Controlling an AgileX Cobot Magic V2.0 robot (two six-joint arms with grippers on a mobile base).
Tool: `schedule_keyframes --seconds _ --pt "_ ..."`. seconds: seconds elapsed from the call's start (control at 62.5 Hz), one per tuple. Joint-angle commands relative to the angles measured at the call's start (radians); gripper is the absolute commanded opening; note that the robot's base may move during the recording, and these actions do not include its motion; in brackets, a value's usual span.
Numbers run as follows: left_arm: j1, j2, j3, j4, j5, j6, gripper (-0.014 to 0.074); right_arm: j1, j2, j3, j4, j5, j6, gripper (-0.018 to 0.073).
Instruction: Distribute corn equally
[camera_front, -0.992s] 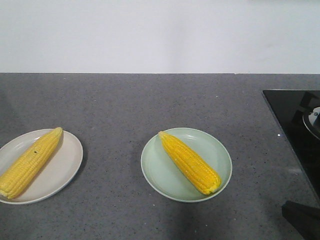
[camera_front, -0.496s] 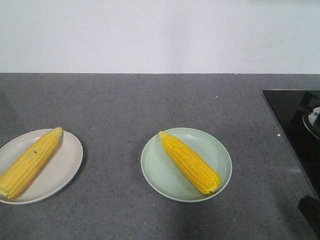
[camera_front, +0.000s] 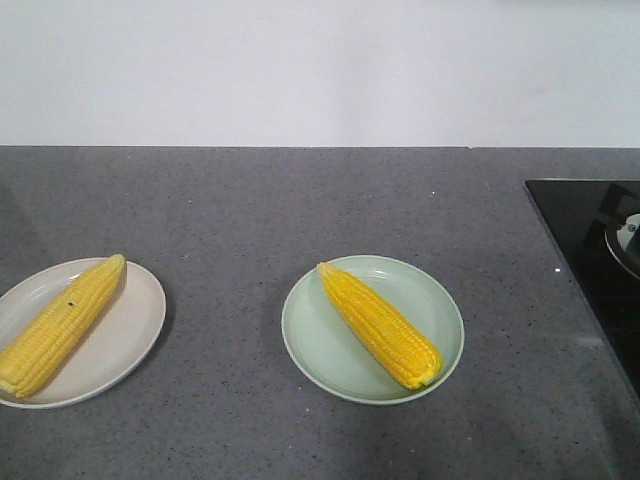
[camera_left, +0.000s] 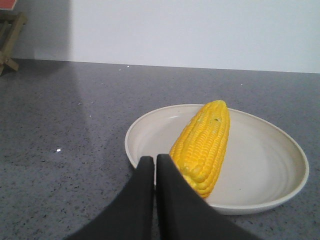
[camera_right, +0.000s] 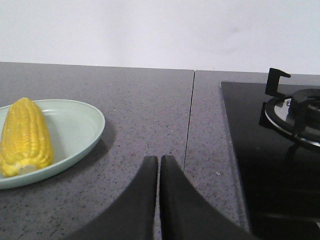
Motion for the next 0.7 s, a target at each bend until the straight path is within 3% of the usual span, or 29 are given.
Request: schedule_keyframes --seconds 0.0,0.288,0.688 --pt "-0.001 -0.016 0.012 -0.002 -0.07 -0.007 -0.0006 -0.016 -0.007 0.031 -0.021 -0.145 0.057 -0.0006" --pt "-0.001 -0.016 0.012 -0.002 -0.07 -0.007 -0.0006 -0.112 -0.007 0.037 -0.051 -0.22 0.086 -0.0006" --pt "-0.001 -0.016 0.012 -0.002 -0.07 -0.007 -0.0006 -0.112 -0.007 0.038 -0.051 -0.22 0.085 -0.0006"
